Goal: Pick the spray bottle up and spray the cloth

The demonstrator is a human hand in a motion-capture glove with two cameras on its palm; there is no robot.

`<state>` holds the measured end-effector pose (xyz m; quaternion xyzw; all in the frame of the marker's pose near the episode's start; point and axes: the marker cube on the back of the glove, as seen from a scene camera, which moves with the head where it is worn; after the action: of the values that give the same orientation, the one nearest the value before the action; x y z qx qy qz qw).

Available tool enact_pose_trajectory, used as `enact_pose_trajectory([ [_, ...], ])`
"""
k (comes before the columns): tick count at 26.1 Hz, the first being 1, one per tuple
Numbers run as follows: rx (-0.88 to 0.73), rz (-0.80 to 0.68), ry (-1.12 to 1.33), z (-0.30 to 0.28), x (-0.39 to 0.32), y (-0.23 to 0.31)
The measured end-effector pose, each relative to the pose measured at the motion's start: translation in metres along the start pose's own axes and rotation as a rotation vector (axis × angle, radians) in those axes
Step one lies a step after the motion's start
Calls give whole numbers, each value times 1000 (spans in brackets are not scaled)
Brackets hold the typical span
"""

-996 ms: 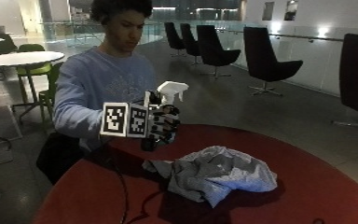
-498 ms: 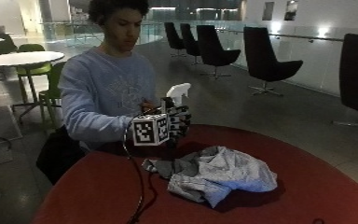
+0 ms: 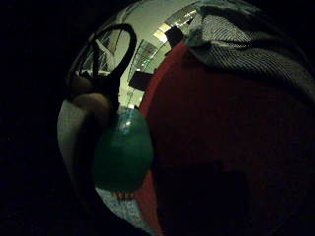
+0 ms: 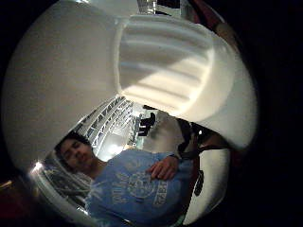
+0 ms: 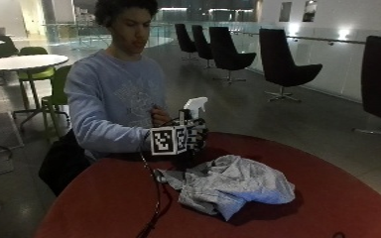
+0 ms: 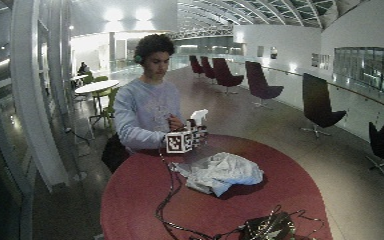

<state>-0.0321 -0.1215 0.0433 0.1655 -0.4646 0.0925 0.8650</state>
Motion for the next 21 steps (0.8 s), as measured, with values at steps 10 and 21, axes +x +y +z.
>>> enact_pose_trajectory([
  [10, -22, -2, 29, 0, 5, 4],
  [21, 20, -15, 230, -84, 5, 52],
])
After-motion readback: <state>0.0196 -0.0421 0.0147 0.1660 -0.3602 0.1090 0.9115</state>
